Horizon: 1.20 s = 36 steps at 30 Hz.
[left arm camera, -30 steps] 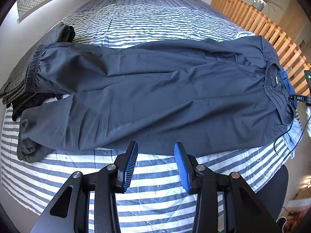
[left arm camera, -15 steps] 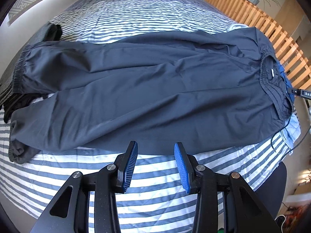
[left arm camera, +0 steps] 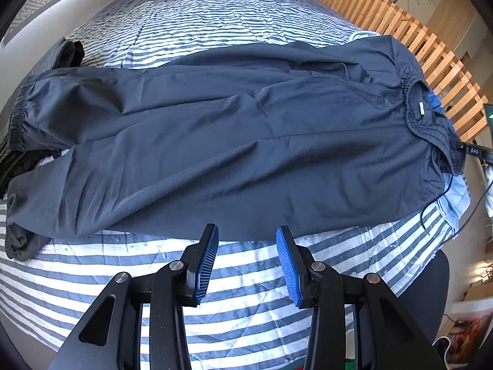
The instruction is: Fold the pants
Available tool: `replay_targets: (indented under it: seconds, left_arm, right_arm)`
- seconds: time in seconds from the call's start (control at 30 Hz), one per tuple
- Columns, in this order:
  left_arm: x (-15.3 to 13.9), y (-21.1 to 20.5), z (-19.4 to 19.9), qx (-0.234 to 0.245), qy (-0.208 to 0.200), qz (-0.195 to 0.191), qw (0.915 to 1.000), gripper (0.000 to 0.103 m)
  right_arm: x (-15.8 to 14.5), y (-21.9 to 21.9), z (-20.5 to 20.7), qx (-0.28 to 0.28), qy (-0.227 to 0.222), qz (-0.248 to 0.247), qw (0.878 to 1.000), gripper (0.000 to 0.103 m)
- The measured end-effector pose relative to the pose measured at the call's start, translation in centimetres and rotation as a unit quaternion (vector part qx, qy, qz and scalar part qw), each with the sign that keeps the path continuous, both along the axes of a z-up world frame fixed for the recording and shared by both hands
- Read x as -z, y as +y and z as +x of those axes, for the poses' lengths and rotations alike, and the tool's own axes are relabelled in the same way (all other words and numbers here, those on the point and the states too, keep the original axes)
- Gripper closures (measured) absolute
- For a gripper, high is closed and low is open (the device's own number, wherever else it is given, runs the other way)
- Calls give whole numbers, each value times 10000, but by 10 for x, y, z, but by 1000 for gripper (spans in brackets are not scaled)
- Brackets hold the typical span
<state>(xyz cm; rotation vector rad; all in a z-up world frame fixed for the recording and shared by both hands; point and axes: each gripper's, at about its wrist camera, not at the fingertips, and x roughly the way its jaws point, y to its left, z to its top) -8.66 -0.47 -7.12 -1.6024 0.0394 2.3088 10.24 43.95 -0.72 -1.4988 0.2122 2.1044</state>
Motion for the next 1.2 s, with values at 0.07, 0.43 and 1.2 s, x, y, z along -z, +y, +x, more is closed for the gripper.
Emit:
replay_targets:
  seconds: [0.07, 0.43, 1.2]
  left_arm:
    - [-1, 4, 1, 55, -26, 114, 9999, 61]
    - [-36, 58, -12, 346, 210, 1238, 9915, 42]
    - [58, 236, -71, 951, -1336, 2010, 9658, 32]
  right_arm:
    - [-18, 4, 10, 122, 516, -636, 9966, 99]
    - [-35, -149, 5, -1533, 1325, -2385, 9498, 98]
    - [34, -111, 29, -1167, 574, -1943, 9723, 98]
